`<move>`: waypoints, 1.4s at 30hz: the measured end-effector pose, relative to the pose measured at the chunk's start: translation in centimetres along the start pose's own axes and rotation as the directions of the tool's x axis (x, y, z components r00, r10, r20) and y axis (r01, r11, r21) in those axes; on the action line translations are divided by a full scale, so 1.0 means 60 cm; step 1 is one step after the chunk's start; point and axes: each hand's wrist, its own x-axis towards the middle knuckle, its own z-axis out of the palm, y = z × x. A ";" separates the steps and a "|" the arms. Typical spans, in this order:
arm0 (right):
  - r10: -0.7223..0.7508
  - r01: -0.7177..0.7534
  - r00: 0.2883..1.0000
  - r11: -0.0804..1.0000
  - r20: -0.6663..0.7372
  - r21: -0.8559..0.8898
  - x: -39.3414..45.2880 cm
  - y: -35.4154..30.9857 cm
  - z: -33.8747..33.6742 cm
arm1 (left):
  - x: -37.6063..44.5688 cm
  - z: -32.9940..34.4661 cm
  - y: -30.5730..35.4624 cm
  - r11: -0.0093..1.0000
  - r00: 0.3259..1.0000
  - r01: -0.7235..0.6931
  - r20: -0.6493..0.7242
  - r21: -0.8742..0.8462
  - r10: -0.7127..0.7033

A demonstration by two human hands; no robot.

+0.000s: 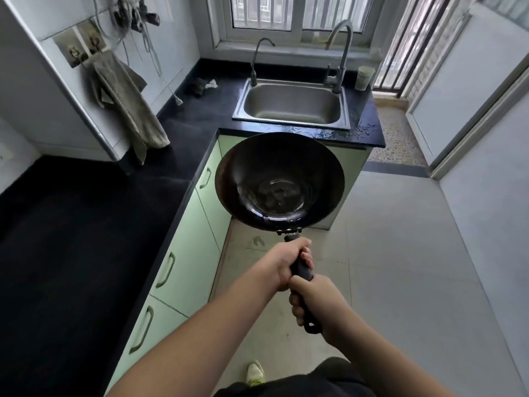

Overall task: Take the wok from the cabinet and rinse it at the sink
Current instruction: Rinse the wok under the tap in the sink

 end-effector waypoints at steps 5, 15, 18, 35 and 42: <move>0.029 -0.028 1.000 0.999 -0.010 0.020 0.072 -0.047 -0.029 | 0.066 0.027 0.058 0.999 0.999 0.032 0.010 0.004 -0.032; 0.018 -0.023 0.999 0.990 0.035 0.138 0.259 -0.195 -0.154 | 0.222 0.164 0.223 0.999 0.998 0.025 -0.063 0.039 -0.022; -0.009 -0.001 0.998 0.985 0.059 0.173 0.304 -0.249 -0.190 | 0.257 0.211 0.279 0.999 0.998 0.012 -0.067 0.039 -0.010; 0.024 -0.033 0.998 0.983 0.051 0.183 0.516 -0.408 -0.230 | 0.428 0.254 0.482 0.999 0.996 0.024 -0.083 0.041 -0.021; 0.022 -0.015 0.999 0.982 -0.035 0.188 0.632 -0.509 -0.178 | 0.500 0.231 0.631 0.995 0.997 0.069 0.008 0.072 -0.070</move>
